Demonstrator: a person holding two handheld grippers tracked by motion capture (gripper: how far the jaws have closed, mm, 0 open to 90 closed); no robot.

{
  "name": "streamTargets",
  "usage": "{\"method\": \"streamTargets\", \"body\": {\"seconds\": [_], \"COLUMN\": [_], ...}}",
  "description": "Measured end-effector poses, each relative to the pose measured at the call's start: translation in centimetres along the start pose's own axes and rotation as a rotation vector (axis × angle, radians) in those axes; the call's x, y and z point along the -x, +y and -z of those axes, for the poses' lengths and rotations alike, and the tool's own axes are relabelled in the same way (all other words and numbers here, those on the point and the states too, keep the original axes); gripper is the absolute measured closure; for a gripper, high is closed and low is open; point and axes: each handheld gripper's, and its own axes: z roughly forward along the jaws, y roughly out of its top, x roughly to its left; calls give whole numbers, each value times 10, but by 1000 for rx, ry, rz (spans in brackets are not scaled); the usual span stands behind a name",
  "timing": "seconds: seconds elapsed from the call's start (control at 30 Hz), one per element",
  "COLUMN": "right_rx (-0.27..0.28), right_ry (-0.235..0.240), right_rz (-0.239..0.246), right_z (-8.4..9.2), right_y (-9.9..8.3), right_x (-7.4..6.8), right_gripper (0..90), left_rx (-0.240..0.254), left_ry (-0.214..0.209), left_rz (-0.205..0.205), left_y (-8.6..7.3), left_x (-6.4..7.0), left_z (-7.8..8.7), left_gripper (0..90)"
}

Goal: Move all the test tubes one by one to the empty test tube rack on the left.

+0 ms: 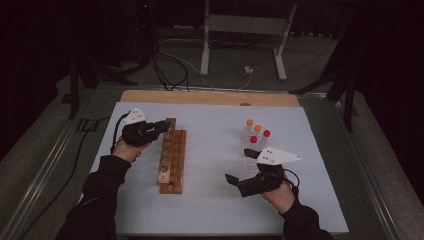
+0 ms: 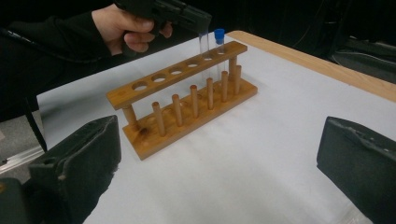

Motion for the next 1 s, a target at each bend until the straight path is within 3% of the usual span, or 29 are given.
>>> {"method": "streamTargets", "body": {"seconds": [0.53,0.73,1.0], "right_rx": [-5,2,38], "right_ry": [5,3,-37], "right_rz": [3,-3,30], "right_z": [0,2,12], "right_y": [-1,0,5], "right_x": [1,1,10], "right_gripper": [0,0,0], "left_rx": [-37,-32,26], "left_ry": [2,-24,-77], "left_rz": [-15,-9,-10], "left_y": [-8,-8,3], "left_x": [0,1,13], "left_z": [-8,-7,17], "left_gripper": [769,747,353]}}
